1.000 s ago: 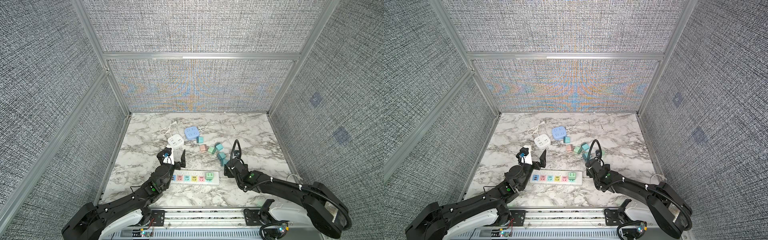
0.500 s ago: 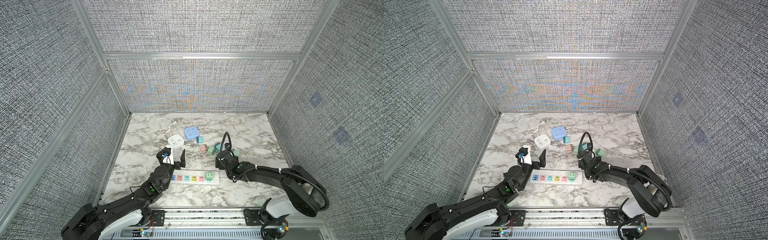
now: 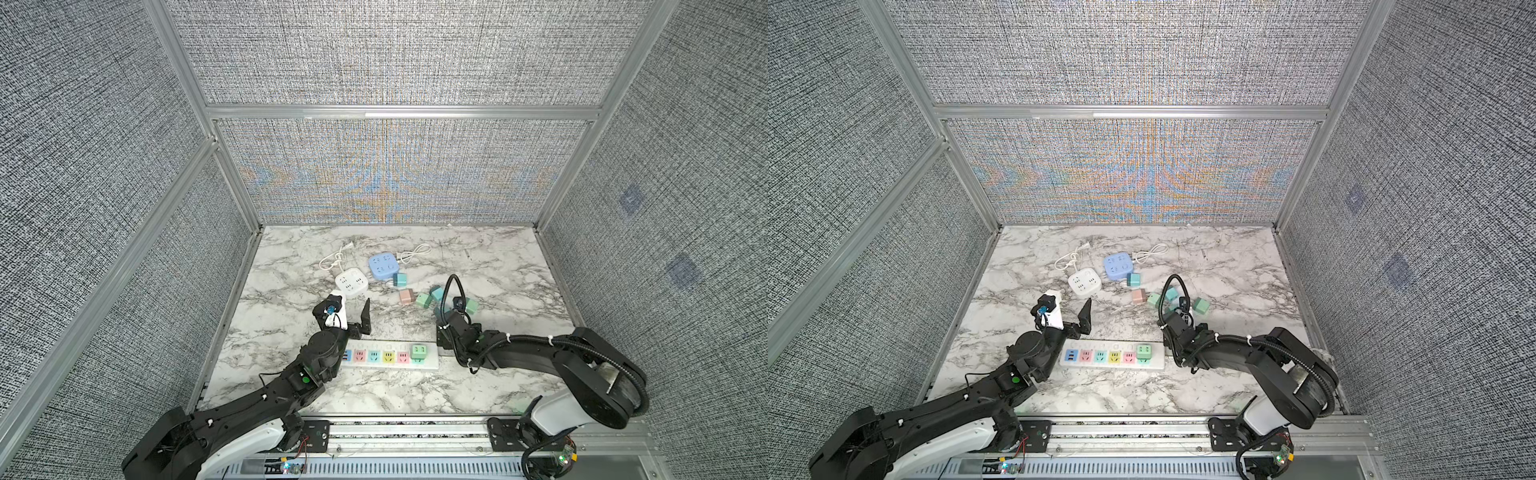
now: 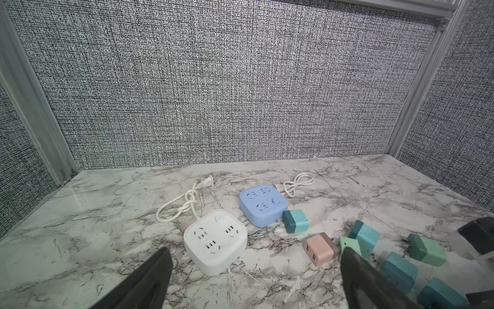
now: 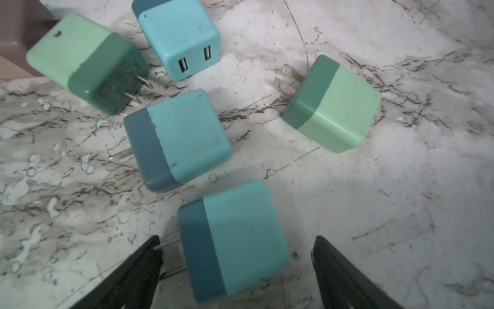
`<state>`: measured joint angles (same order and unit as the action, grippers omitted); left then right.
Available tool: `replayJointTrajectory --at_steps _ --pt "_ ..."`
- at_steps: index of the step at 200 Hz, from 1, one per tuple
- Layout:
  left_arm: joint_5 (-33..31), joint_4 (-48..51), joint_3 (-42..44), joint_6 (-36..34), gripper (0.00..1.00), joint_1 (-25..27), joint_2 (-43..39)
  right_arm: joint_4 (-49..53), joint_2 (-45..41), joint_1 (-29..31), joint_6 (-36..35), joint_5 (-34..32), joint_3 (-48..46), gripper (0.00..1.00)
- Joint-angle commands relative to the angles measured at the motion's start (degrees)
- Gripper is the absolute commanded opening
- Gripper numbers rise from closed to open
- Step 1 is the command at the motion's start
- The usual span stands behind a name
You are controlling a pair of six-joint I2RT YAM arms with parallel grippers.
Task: Insert the plug
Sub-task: 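Lower the right gripper over the teal chargers while the left gripper retracts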
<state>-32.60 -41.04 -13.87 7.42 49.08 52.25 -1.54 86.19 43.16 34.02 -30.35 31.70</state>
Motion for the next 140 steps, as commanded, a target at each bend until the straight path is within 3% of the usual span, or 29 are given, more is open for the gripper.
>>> replayJointTrajectory --at_steps 1,80,110,140 --pt "-0.01 -0.02 -0.44 -0.58 0.99 0.05 0.21 1.31 -1.79 0.15 2.24 -0.29 -1.51 0.89" --pt "0.43 0.08 -0.38 -0.3 0.99 0.06 -0.04 0.55 -16.2 -0.77 7.78 -3.54 -11.96 0.88" --pt "0.46 0.34 -0.58 -0.22 0.99 0.05 -0.18 3.04 -20.37 0.09 7.18 0.49 -9.24 0.8" --pt "0.14 0.6 -0.38 -0.52 0.99 0.05 -1.09 2.68 -19.05 1.05 6.09 0.55 -6.07 0.79"
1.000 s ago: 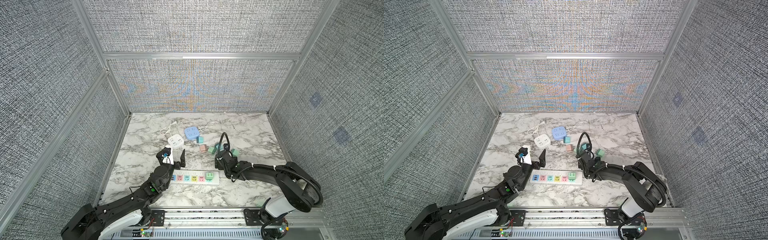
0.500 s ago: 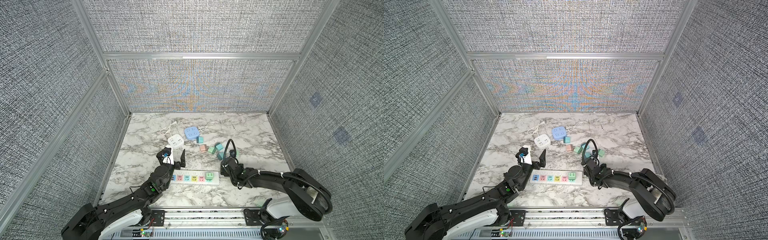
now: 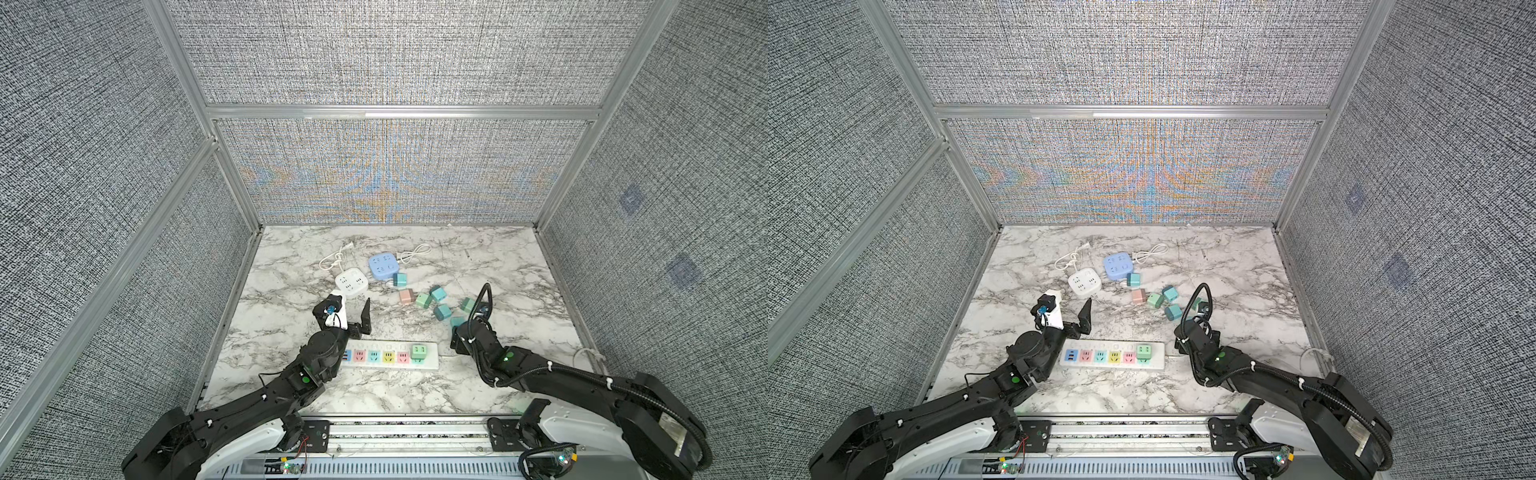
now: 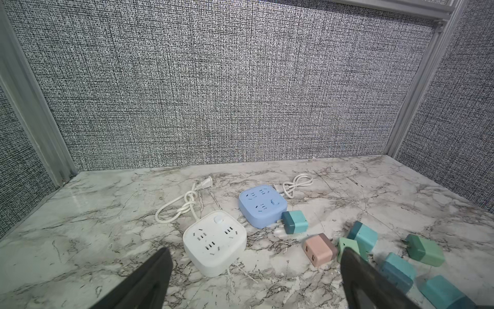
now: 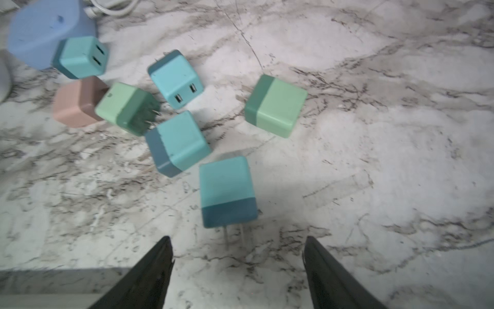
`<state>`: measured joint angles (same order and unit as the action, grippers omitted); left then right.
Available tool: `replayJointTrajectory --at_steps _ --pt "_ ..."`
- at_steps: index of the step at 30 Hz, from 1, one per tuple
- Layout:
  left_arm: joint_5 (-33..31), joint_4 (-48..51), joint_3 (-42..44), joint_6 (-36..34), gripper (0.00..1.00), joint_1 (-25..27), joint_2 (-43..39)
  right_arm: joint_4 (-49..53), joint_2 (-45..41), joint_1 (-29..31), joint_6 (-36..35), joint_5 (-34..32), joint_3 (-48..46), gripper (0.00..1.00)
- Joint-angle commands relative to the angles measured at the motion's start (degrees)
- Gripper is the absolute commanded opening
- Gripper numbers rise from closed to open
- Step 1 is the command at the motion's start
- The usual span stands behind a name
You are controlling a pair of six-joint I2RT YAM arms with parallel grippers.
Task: Insert the plug
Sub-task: 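Lower the right gripper over the teal chargers while the left gripper retracts, then close the right gripper on the nearest teal charger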
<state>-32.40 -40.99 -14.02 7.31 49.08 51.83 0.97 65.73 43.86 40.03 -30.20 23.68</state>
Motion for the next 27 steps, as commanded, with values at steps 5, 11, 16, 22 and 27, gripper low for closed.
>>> replayJointTrajectory --at_steps 5,11,16,22,27 --pt "-0.08 0.38 0.12 -0.52 0.99 0.07 -1.21 2.11 8.71 0.27 -1.51 -1.59 6.57 0.79" --pt "0.06 0.56 -0.08 -0.44 0.99 0.05 -1.21 3.62 16.35 -1.69 -4.95 1.07 10.09 0.79" --pt "-0.04 0.53 -0.04 -0.52 0.99 0.05 -1.3 2.31 19.02 -3.07 -6.11 4.14 9.68 0.78" --pt "-0.08 0.56 -0.04 -0.58 0.99 0.05 -1.31 -0.53 19.41 -3.73 -7.36 6.89 8.51 0.73" --pt "0.1 0.52 -0.1 -0.52 0.99 0.1 -1.05 -4.07 19.91 -6.71 -8.47 11.26 6.19 0.72"
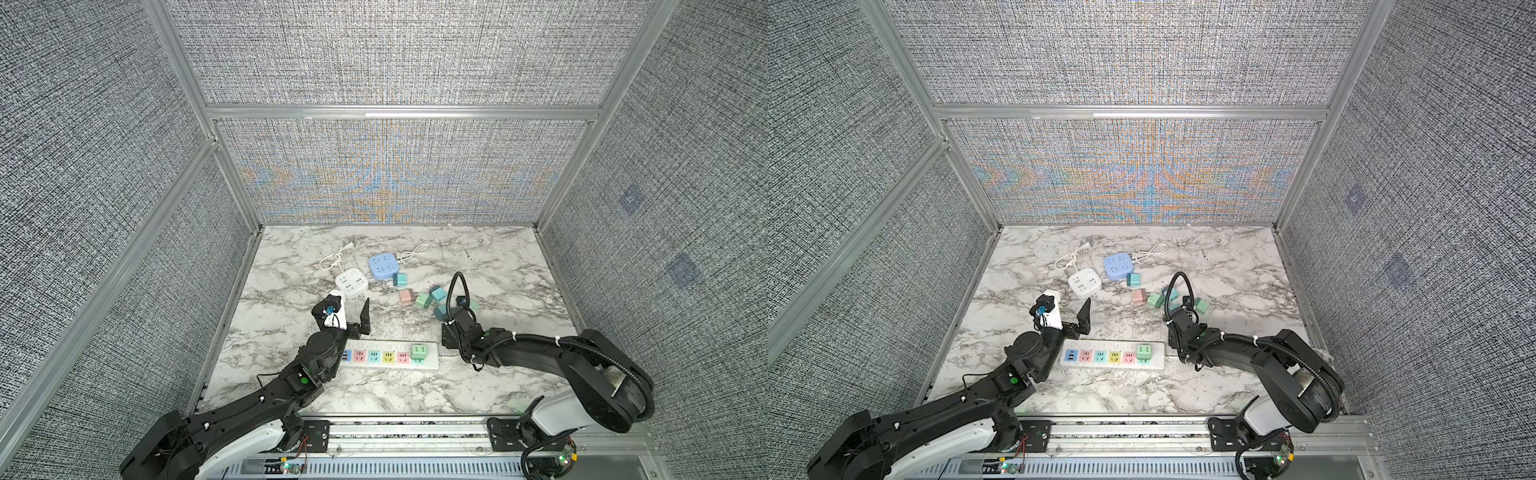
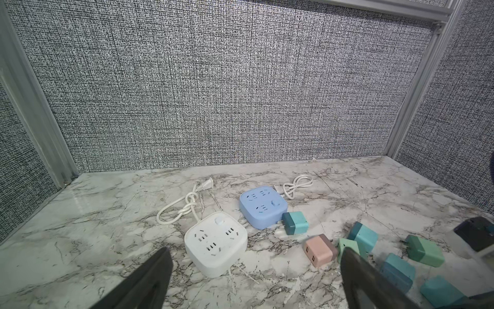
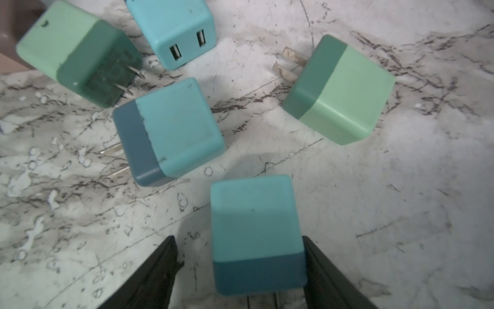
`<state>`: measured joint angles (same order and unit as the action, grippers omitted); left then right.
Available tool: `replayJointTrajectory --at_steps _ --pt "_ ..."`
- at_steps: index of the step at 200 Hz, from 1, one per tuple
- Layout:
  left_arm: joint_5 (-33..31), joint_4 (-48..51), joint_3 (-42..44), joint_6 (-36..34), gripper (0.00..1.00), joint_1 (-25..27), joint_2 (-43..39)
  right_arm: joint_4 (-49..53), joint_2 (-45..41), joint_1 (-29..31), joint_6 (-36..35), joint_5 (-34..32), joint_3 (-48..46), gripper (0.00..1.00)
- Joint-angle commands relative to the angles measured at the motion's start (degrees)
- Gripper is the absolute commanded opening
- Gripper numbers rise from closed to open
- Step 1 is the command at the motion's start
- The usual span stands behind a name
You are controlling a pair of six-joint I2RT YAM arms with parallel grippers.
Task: Insert the plug
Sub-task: 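Close the right gripper on the nearest teal charger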
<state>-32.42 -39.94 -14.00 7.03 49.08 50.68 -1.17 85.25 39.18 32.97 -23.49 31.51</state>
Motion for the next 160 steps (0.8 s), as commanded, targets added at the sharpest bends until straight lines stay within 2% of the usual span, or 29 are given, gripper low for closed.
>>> replayJointTrajectory --at_steps 1,56,119,160 --pt "0.17 -0.55 -0.14 -0.24 0.99 0.05 0.16 -2.32 0.19 -2.55 -1.2 4.93 -2.09 0.71" --pt "0.31 -0.66 -0.28 -0.23 0.99 0.06 0.87 -3.96 0.61 -3.87 -1.63 6.42 -3.47 0.64" --pt "-0.76 -0.53 -0.41 0.19 0.99 0.08 1.28 -3.85 1.8 -4.02 -3.21 7.49 -2.44 0.46" --pt "0.72 -0.46 -0.59 0.06 0.99 0.05 1.44 -3.58 0.29 -3.6 -4.61 7.49 -2.13 0.37"
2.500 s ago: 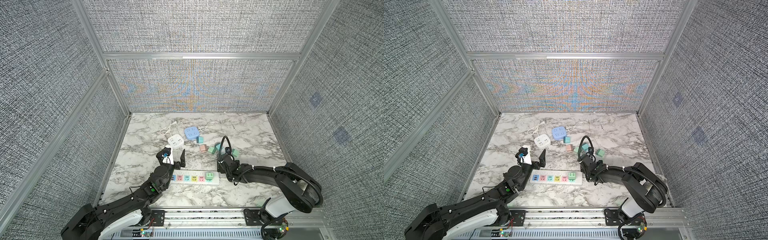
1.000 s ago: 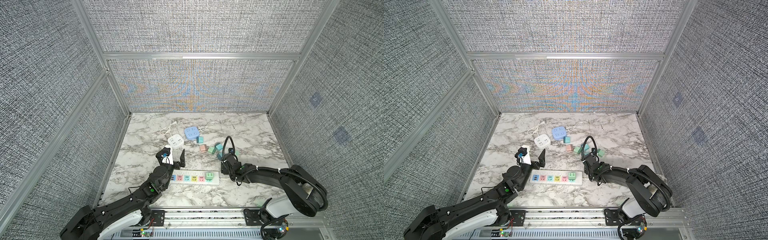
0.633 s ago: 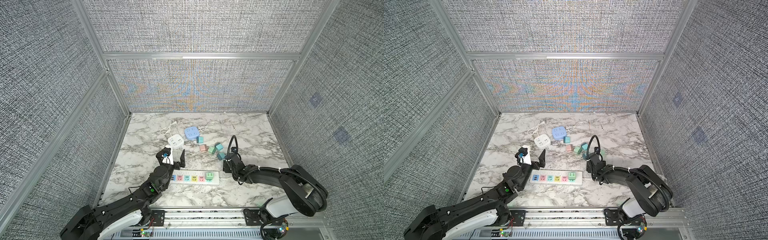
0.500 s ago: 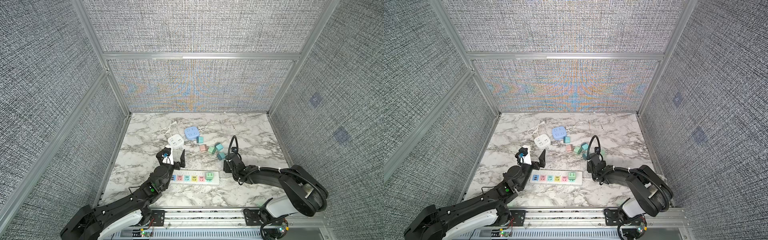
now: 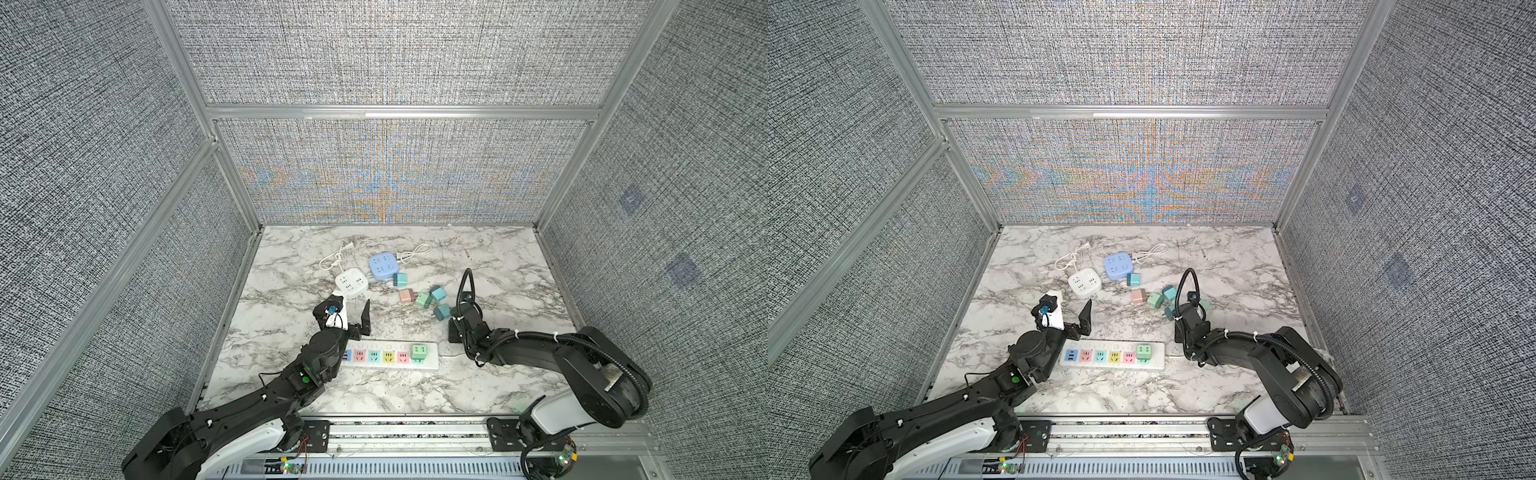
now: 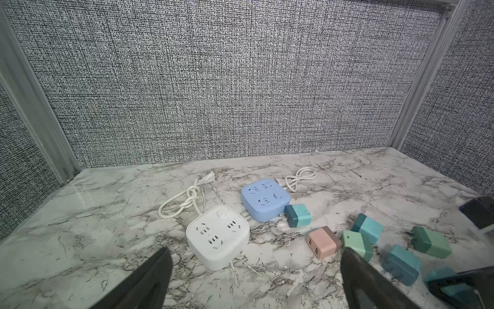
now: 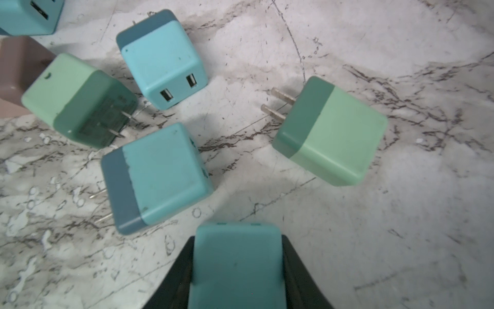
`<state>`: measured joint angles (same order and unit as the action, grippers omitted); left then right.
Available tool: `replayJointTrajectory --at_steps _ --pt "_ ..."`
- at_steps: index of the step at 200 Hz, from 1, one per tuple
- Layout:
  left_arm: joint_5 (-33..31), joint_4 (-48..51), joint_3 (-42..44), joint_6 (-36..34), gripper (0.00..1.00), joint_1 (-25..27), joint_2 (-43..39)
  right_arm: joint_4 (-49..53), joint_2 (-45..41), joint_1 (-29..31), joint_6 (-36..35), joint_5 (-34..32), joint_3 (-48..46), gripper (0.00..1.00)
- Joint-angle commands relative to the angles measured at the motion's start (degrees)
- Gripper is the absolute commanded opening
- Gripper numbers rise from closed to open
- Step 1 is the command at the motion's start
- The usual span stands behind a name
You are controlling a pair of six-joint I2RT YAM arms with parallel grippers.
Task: Insert the plug
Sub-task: 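Close the right gripper on the nearest teal charger, then lift the teal charger and carry it toward the left gripper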
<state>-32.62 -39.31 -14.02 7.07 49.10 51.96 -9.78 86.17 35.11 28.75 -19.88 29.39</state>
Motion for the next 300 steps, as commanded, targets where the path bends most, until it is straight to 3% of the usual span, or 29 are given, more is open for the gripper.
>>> replayJointTrajectory --at_steps 1,96,175,257,300 --pt "0.95 -1.06 -0.57 0.03 0.99 0.03 0.2 5.03 -0.73 0.47 -0.42 3.89 -0.06 0.37" --pt "2.43 -0.52 -1.13 0.11 0.97 0.03 0.59 3.36 -12.67 5.23 -5.58 -1.03 -2.53 0.22" --pt "4.98 -0.66 -1.21 0.07 0.92 0.03 0.59 -6.8 -24.32 11.78 -16.49 2.29 -7.84 0.1" --pt "17.68 -2.34 -1.23 -1.41 0.81 0.03 0.05 -20.8 -27.35 16.64 -27.47 4.23 -12.05 0.0" --pt "24.54 -3.29 -1.23 -2.36 0.78 0.03 -0.2 -29.18 -27.05 17.85 -34.07 6.18 -14.04 0.0"
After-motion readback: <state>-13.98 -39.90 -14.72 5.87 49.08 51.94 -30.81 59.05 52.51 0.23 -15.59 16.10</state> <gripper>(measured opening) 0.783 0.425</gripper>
